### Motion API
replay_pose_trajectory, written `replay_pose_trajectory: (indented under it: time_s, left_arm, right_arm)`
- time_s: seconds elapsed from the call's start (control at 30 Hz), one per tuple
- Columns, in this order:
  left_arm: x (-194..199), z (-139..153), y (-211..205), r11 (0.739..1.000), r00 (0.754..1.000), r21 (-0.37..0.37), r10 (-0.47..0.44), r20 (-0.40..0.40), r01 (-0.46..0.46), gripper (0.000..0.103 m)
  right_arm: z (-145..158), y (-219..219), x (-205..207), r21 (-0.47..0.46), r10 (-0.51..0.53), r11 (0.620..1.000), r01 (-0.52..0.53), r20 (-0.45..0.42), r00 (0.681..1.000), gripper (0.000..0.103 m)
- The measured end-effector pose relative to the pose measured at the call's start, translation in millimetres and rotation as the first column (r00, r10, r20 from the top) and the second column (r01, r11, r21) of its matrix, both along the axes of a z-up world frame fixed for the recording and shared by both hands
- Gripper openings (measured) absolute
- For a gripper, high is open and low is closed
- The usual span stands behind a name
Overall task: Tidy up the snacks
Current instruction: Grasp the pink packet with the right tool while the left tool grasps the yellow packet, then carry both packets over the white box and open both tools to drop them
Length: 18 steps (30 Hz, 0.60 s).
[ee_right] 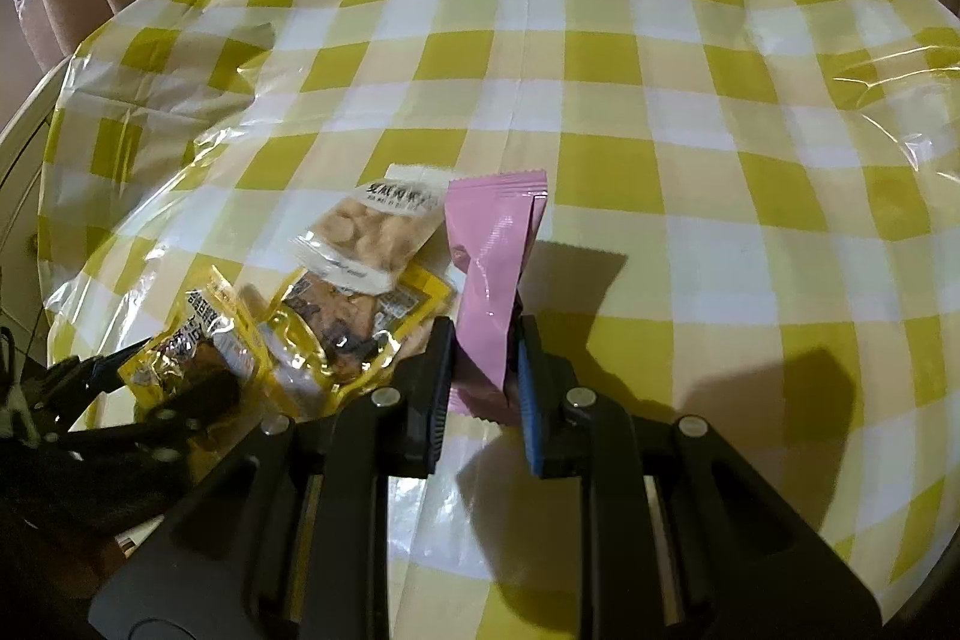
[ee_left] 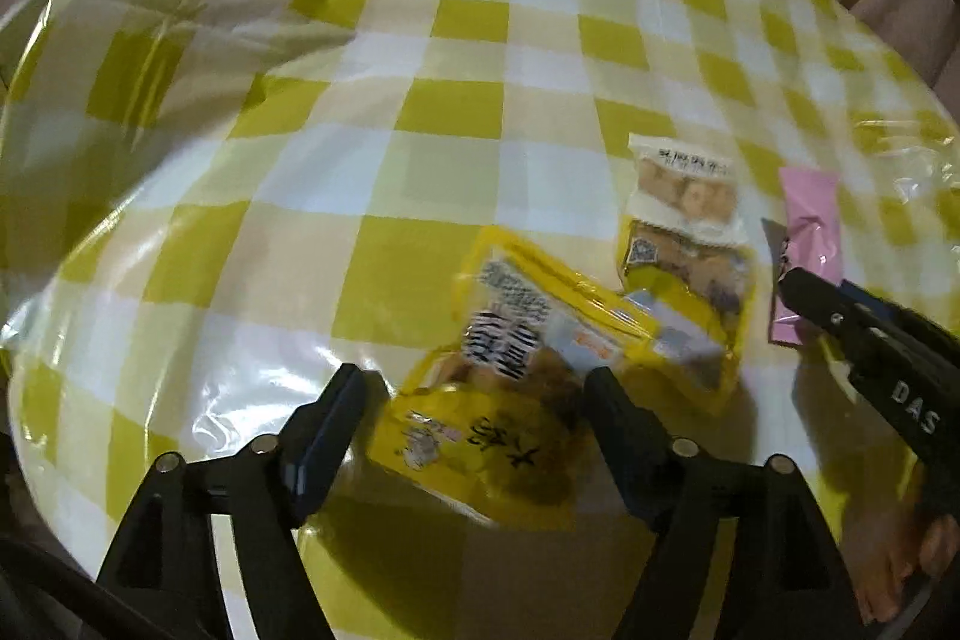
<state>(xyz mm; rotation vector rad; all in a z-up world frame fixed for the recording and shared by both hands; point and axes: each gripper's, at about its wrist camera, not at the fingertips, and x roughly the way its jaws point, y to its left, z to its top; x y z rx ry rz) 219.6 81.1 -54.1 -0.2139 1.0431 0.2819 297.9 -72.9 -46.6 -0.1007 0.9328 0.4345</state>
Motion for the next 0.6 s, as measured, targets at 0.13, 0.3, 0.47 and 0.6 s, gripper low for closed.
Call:
replay_pose_trajectory:
  time_s: [0.13,0.3,0.47,0.6]
  left_arm:
    - [-12.5,4.2,10.9,0.995,0.999,-0.100,0.010,0.036,-0.006,0.025]
    - [-32.2,6.8,16.4,0.974,0.995,-0.228,0.022,0.093,-0.001,0.020]
    - [-51.8,23.7,11.8,0.969,0.987,-0.248,0.022,0.157,0.018,0.020]
    - [-61.8,31.0,2.1,0.967,0.986,-0.252,0.003,0.169,0.040,0.020]
  right_arm:
    - [1.5,-2.4,-1.7,0.003,-0.002,1.000,0.002,0.005,1.000,0.024]
    - [1.4,-7.2,-5.0,0.003,-0.004,1.000,0.004,0.000,1.000,0.024]
    - [6.0,-17.0,-12.8,0.010,-0.006,1.000,0.006,0.001,1.000,0.024]
    - [12.5,-27.5,-24.3,0.016,-0.007,1.000,0.007,0.004,1.000,0.024]
